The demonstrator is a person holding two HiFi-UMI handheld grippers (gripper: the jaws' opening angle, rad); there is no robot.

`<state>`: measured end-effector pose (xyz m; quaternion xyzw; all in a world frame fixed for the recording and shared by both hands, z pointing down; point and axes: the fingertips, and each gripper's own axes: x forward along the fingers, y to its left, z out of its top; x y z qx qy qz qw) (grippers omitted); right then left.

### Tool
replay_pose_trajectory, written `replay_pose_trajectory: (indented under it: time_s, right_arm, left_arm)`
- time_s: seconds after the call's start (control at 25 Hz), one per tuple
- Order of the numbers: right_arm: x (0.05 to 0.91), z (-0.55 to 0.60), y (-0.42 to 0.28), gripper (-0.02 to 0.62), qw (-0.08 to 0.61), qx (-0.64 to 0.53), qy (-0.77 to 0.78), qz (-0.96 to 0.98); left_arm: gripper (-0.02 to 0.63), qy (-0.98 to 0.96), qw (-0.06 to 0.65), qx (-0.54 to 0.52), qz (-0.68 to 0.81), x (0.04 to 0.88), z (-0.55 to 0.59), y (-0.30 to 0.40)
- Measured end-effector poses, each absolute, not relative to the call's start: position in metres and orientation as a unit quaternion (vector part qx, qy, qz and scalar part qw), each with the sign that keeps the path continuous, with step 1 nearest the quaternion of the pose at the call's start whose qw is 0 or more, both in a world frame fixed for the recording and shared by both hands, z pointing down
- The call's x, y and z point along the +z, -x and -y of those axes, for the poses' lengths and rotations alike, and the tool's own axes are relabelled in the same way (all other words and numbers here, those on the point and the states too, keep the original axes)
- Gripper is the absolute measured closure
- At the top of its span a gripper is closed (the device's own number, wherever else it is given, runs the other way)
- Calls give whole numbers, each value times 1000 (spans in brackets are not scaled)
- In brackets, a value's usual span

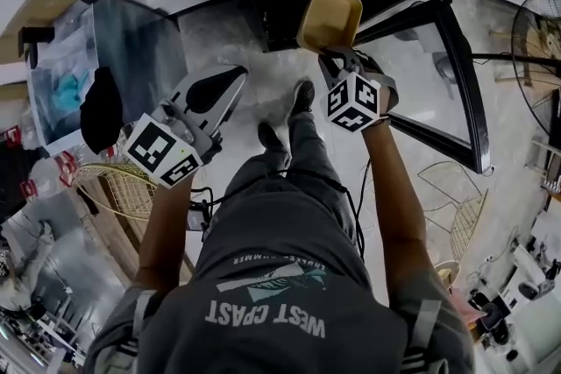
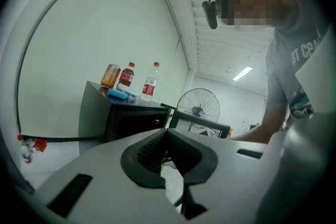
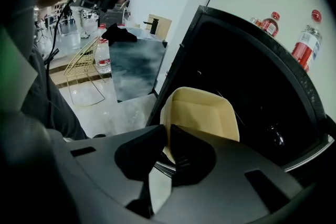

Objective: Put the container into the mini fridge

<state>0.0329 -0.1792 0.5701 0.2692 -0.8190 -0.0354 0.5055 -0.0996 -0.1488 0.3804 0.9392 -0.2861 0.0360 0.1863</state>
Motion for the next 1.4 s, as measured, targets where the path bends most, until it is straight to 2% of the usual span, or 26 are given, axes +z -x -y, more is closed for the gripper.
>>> replay_pose_trajectory:
  time_s: [0.68,1.4]
  right_arm:
    - [667,240,-43,535,532,-59,-284,795]
    - [718,302,-50,508,558,-128,-302,762]
  left_arm:
    - [589,-925,217,54,306,418,161,104]
    - [589,-907,253,67,330,458,176,100]
